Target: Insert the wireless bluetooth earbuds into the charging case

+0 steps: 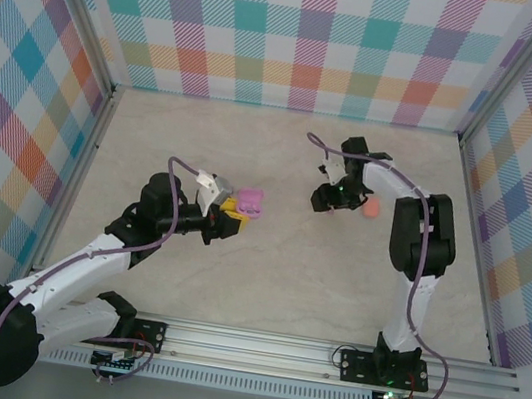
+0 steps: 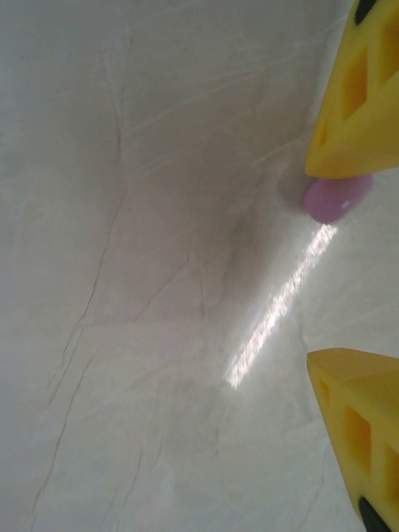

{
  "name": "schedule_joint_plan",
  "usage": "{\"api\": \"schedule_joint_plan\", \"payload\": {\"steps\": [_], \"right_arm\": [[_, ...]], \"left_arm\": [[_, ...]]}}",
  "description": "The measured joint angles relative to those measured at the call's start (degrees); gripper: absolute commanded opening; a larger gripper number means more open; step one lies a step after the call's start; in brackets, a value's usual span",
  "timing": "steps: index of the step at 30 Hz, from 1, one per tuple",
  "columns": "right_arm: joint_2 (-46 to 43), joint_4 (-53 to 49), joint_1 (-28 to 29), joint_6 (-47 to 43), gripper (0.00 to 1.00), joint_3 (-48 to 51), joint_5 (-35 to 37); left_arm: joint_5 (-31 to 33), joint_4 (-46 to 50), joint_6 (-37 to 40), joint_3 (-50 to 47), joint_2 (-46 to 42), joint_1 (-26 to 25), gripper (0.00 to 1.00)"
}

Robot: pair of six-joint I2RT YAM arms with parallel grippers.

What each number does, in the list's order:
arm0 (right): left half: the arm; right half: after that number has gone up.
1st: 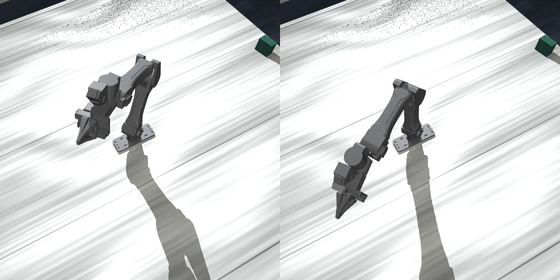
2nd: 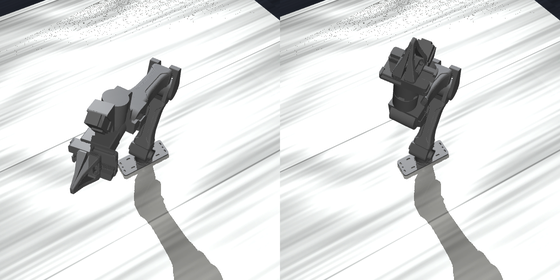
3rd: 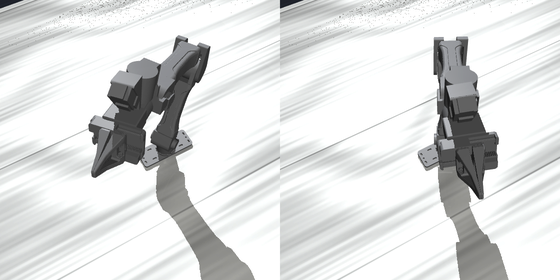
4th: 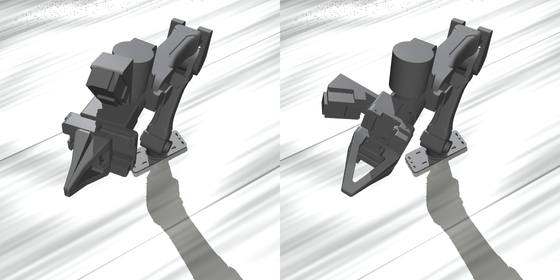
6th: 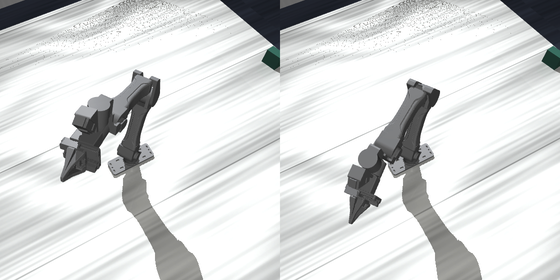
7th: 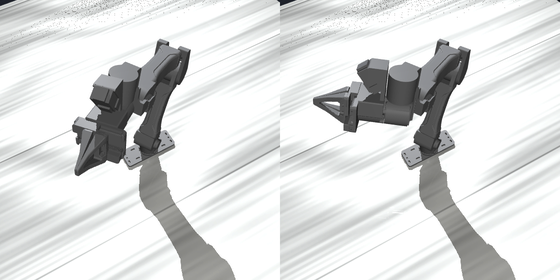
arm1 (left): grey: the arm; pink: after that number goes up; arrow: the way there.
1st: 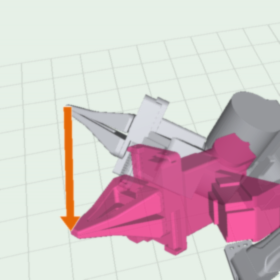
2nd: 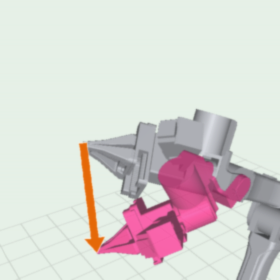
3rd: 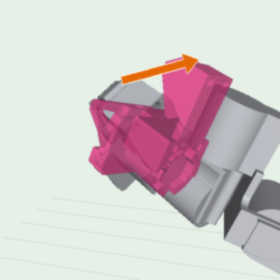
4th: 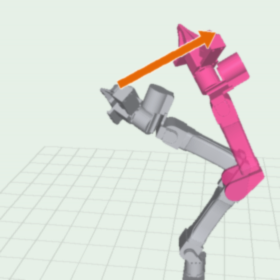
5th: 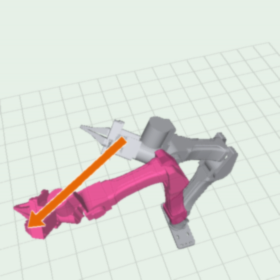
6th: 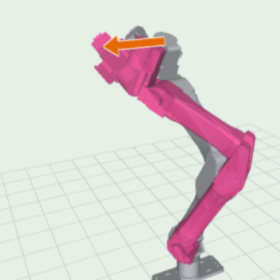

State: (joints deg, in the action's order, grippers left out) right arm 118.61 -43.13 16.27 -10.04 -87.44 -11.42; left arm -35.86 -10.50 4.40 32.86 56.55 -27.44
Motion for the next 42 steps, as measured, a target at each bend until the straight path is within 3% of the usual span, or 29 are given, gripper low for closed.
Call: {"api": "schedule_joint_plan", "payload": {"steps": [17, 29, 42], "right_arm": [[0.92, -2.32, -1.31, 0.55, 0.58, -0.85, -2.14], [0.11, -5.90, -1.31, 8.41, 0.56, -1.18, -4.70], [-0.26, -5.79, -2.78, 8.11, 0.28, -5.53, 1.88]], "left_arm": [[0.00, 0.33, 0.57, 0.00, -0.07, 0.00, 0.22], [-0.02, 0.37, 1.01, 0.00, -0.04, 0.00, 0.22], [-0.04, 1.49, 1.25, 0.00, -0.07, 0.00, 0.22]]}}
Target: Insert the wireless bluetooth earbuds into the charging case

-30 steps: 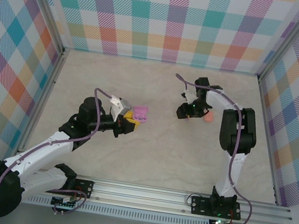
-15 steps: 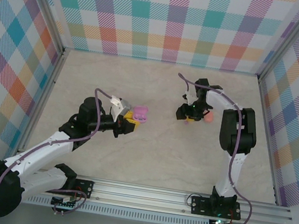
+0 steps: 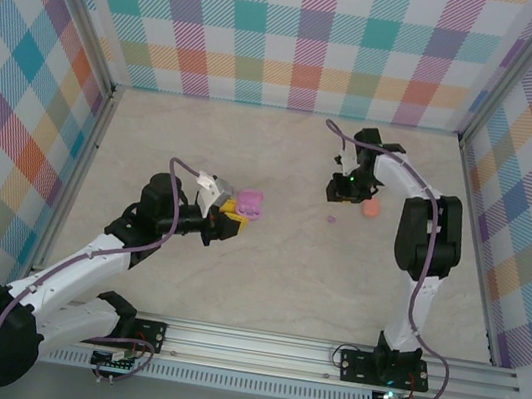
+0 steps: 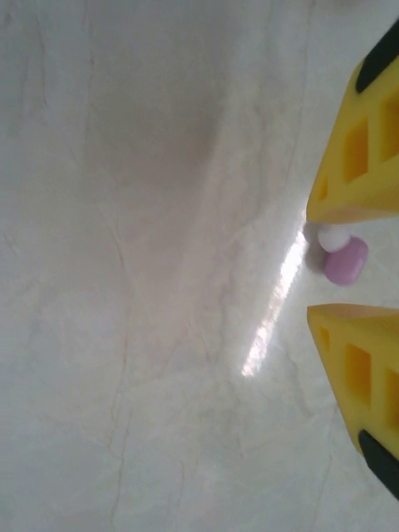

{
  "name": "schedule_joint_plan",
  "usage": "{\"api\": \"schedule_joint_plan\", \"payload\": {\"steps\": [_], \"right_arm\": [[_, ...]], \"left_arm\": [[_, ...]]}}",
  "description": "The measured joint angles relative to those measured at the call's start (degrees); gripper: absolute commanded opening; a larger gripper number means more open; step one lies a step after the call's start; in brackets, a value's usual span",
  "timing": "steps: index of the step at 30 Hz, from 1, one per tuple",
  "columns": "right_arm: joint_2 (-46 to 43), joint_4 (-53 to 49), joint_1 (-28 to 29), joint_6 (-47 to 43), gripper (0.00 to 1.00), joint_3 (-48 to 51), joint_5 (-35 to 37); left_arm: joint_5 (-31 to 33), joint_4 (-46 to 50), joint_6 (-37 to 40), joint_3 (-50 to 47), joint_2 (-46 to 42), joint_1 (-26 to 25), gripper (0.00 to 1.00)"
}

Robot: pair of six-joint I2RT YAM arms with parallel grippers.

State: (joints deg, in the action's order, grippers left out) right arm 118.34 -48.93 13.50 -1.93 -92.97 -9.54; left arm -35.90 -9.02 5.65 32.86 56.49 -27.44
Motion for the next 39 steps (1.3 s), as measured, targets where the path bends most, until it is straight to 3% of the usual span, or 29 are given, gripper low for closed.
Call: {"api": "schedule_joint_plan", "payload": {"steps": [11, 24, 39], "right_arm": [[4.07, 0.68, -0.09, -1.57, 0.24, 2.05, 2.69], [-1.53, 4.94, -0.11, -1.60, 0.24, 10.80, 2.43], [-4.22, -0.31, -0.63, 4.17, 0.30, 12.41, 1.86]], "left_arm": [[0.02, 0.57, 0.20, 0.00, -0.70, 0.00, 0.21], [-0.02, 0.52, 0.17, 0.02, -0.68, 0.00, 0.21], [-0.02, 1.16, 0.20, 0.46, -0.81, 0.00, 0.20]]}}
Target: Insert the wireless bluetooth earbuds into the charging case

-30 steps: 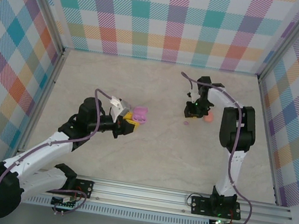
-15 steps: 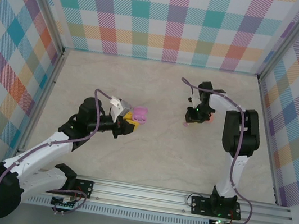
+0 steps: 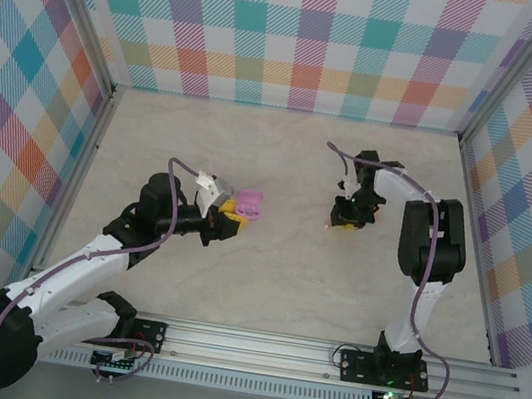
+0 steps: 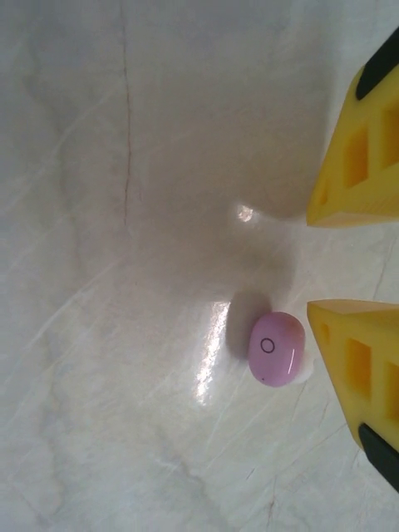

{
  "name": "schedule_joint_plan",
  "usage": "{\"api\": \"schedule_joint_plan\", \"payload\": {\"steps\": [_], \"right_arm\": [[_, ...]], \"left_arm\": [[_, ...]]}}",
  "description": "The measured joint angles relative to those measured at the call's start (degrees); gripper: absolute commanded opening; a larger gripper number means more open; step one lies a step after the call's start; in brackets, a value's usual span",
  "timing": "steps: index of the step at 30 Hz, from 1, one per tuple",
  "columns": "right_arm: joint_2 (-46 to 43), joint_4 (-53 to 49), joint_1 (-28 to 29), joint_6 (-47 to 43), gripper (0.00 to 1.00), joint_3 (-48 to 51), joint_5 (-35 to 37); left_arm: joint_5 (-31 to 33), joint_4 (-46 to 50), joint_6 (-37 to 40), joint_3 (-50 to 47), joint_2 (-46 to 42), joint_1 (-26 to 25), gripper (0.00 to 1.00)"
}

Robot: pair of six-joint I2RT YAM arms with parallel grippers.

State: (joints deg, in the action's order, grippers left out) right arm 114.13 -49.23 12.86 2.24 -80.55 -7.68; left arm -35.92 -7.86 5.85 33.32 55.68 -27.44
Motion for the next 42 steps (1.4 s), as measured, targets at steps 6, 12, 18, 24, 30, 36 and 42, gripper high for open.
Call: {"api": "schedule_joint_plan", "payload": {"steps": [6, 12, 18, 24, 30, 36, 42], "right_arm": [[-7.93, 3.41, -0.44, 10.08, 0.32, 4.92, -0.70], [-16.02, 10.21, 0.24, 25.27, 0.34, 14.88, -4.20], [-14.86, 14.01, 2.93, 33.94, 0.37, 16.59, -4.57], [-10.51, 15.04, 3.89, 35.54, 0.37, 14.60, -3.76], [-8.20, 14.95, 4.11, 35.89, 0.37, 12.52, -1.90], [-5.77, 14.73, 4.37, 35.12, 0.37, 8.48, -0.83], [-3.48, 13.64, 4.76, 33.70, 0.36, 6.14, -0.66]], "left_arm": [[0.04, 0.37, 0.42, 0.26, -0.83, 0.00, 0.20], [0.02, 0.42, 1.20, 0.39, -0.68, 0.00, 0.20], [-0.22, 0.33, 1.31, 0.90, 0.85, 0.00, 0.20], [-0.59, 0.37, 1.70, 1.14, 1.22, 0.00, 0.20], [-0.59, 0.39, 2.32, 1.14, 1.20, 0.00, 0.19], [-0.59, 0.42, 2.56, 1.14, 1.20, 0.00, 0.19], [-0.57, 0.44, 2.58, 1.14, 1.20, 0.00, 0.19]]}}
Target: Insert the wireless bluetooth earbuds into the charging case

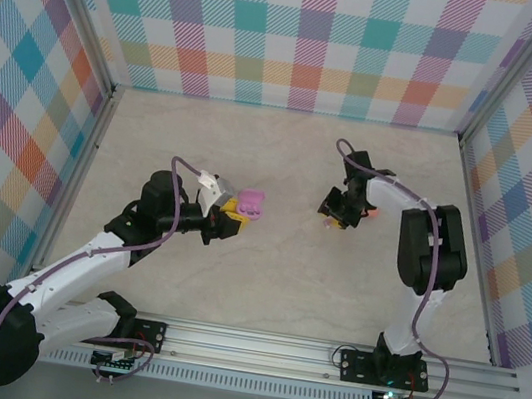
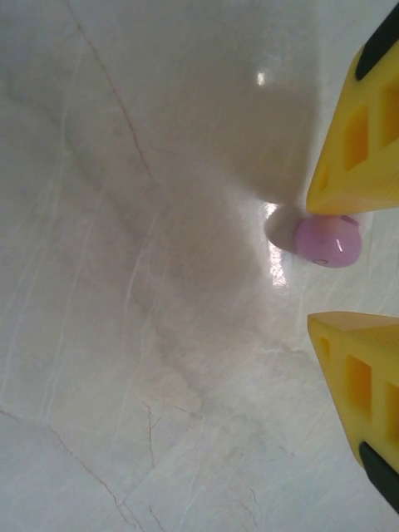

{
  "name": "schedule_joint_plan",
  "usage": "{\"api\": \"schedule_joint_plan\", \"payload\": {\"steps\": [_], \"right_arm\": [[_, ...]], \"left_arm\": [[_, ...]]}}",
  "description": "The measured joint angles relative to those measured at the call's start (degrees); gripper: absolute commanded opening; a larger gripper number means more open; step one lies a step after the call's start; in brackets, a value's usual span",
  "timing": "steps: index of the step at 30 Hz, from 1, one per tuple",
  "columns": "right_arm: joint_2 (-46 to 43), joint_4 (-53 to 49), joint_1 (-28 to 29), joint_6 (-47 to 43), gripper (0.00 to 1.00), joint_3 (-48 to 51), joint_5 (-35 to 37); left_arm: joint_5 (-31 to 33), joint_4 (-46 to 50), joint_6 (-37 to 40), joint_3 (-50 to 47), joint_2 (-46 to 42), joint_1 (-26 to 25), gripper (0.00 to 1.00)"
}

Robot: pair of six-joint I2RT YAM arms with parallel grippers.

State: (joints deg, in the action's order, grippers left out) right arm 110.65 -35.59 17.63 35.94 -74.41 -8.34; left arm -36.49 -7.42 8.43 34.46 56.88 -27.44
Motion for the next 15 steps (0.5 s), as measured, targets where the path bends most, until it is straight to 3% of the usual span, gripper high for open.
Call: {"api": "schedule_joint_plan", "payload": {"steps": [15], "right_arm": [[1.99, -6.40, 3.72, -5.62, 0.34, -3.78, 7.15]], "left_arm": [[0.13, 0.26, 0.02, 0.00, -0.37, 0.00, 0.18]]}}
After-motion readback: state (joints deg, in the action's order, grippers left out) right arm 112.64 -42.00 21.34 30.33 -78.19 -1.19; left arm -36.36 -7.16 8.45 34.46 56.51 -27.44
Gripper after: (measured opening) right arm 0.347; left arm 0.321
